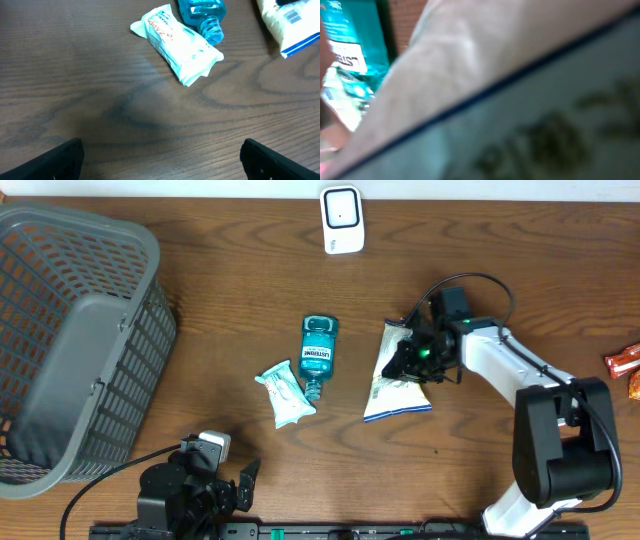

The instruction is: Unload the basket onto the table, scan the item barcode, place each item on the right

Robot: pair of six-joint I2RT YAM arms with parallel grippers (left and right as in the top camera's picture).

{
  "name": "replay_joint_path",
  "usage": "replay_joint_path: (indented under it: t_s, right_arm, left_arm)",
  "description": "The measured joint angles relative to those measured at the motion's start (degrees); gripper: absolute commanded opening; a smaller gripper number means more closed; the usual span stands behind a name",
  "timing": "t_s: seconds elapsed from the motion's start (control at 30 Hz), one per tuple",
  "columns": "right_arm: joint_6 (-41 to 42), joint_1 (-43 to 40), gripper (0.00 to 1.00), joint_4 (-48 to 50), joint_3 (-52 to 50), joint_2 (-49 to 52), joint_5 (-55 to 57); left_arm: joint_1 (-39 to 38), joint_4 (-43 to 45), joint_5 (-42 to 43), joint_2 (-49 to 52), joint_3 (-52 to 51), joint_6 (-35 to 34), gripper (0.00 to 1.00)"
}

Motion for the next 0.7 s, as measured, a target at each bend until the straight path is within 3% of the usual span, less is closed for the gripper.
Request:
replay_joint_path:
  t_s: [0.13, 0.37, 0.5, 0.7]
  right_arm:
    - [-5.64, -3.37, 0.01, -0.96, -0.02, 0.02, -8.37]
    - [-26.18, -6.78, 0.01, -13.35, -0.11, -2.32, -20.59]
    - [-39.56, -6.78, 0.01, -20.81, -0.17, -10.95, -23.78]
    - [-46.99, -6.75, 0.01, -23.10, -0.17, -28.48, -25.40]
  left_arm:
    - [0.00, 0.00, 0.00, 0.02, 0.00, 0.00, 0.99]
    - [0.00, -0.02, 0.00, 0.02, 0.00, 0.00, 0.99]
    - [0.00, 0.02, -0.02, 0.02, 0.00, 0.00, 0.99]
    - [0.00, -0.02, 0.00, 0.00, 0.00, 0.00, 0.99]
